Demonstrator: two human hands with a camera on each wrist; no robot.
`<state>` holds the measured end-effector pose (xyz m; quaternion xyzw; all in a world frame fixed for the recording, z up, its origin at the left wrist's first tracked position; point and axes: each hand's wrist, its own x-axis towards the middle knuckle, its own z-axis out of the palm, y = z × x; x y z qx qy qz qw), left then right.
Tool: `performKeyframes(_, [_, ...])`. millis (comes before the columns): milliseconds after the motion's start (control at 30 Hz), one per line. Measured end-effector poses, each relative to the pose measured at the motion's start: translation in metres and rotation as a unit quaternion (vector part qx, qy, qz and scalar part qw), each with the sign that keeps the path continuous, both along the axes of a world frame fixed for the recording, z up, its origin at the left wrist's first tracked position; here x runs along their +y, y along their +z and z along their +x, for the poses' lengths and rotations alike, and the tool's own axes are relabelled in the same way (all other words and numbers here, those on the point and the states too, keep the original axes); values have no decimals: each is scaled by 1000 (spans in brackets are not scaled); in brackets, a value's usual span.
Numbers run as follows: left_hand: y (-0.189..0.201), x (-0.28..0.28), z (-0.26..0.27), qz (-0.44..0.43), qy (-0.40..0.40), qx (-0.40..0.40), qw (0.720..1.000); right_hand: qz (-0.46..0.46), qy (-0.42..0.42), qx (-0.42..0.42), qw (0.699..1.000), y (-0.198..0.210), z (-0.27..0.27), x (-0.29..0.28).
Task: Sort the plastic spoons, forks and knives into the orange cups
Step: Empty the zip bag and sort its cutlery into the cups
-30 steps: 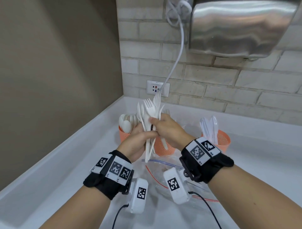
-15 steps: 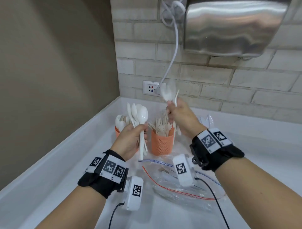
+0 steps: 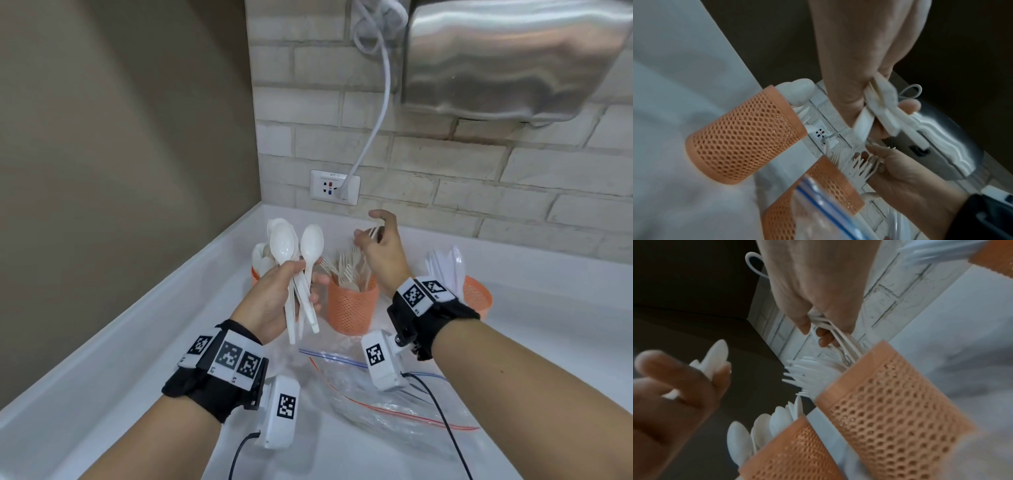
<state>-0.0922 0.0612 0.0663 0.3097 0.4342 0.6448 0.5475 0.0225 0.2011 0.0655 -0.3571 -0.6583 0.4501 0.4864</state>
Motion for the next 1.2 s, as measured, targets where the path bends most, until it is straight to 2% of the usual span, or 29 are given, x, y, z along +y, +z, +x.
performKeyframes(133, [-3, -2, -3, 6, -12, -2, 1000, -32, 30, -77, 996, -2, -4, 1])
performKeyframes(233, [-3, -3, -3, 9, -43, -26, 999, -76, 48, -104, 991, 6, -1, 0])
performKeyframes(333, [-4, -4, -5, 15, -61, -29, 998, -85, 48, -190, 977, 12, 3, -2])
performKeyframes(400, [-3, -6, -6, 23, -67, -18, 997, -26, 12, -201, 979, 13, 1, -5])
performKeyframes(467, [-2, -8, -7, 26, -69, -7, 997, 94, -50, -136, 985, 19, -1, -11])
performKeyframes(533, [-2, -8, -9, 29, -68, 1, 997, 188, -67, -87, 976, 29, -4, -20])
performKeyframes(567, [-3, -7, -10, 34, -69, -2, 997, 196, -36, -75, 977, 34, -6, -25])
performKeyframes(633, [-3, -7, -10, 53, -79, -4, 995, 116, 82, -89, 986, 42, -10, -36])
performKeyframes(733, [-5, -8, -6, 62, -88, 29, 994, -37, 246, -147, 957, 44, -13, -45])
performKeyframes(800, [-6, -8, -3, 56, -83, 38, 994, -70, 290, -140, 944, 42, -11, -46])
performKeyframes(867, [-5, -8, 0, 44, -73, 49, 995, -79, 266, -138, 951, 43, -8, -45])
performKeyframes(933, [-3, -8, 4, 33, -66, 71, 995, -60, 198, -157, 966, 45, -8, -45])
performKeyframes(1033, [1, -5, 12, 38, -56, 103, 992, 14, 89, -161, 983, 50, -8, -43])
performKeyframes(1200, [2, 3, 13, 48, -27, 127, 990, 135, -41, -108, 984, 68, 0, -34])
